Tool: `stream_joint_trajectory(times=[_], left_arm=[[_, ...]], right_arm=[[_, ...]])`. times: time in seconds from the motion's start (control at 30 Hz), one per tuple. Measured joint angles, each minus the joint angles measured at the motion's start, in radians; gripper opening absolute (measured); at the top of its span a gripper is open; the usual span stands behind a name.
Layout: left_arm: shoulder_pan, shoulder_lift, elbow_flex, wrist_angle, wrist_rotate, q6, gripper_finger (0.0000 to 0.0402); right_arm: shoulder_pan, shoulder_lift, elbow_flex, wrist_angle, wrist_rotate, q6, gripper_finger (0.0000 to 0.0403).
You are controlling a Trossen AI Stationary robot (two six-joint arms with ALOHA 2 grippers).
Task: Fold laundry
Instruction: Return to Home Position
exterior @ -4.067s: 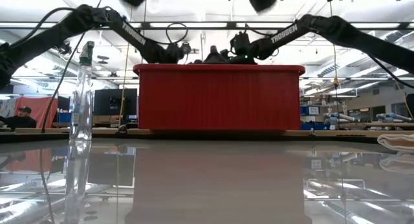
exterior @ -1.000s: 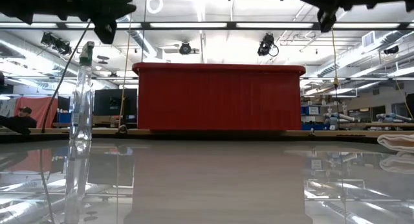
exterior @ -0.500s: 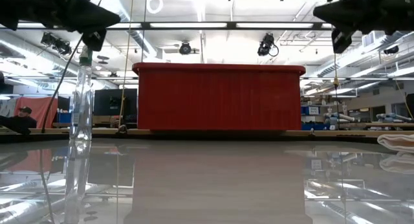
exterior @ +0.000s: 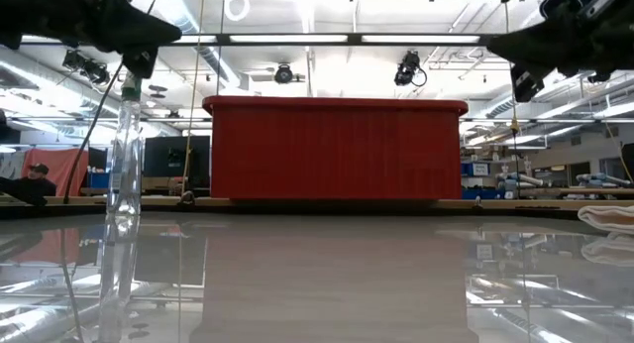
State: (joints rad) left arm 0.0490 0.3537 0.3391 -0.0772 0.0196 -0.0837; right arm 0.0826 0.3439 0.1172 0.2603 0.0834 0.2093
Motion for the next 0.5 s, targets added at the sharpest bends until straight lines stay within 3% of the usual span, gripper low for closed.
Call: stream_joint_trajectory(times=[0.17,0.23,0.37,0.5], left_arm=[[0.0,0.028,-0.171,0.343,0.0,-0.034,0.0],[-0.002,0.023,-0.216,0.391,0.0,-0.047,0.0],[-0.015,-0.016,-0.217,0.337,0.038,-0.06,0.0],[-0.031,-0.096,-0.193,0.129,0.064,-0.06,0.0]], right_arm=[[0.002,0.0,-0.021,0.024,-0.009,-0.001,0.0],[0.003,0.0,-0.03,0.057,-0.02,-0.002,0.0],[0.004,-0.003,-0.036,0.06,-0.045,0.011,0.0],[0.004,-0.003,-0.036,0.04,-0.092,0.034,0.0]])
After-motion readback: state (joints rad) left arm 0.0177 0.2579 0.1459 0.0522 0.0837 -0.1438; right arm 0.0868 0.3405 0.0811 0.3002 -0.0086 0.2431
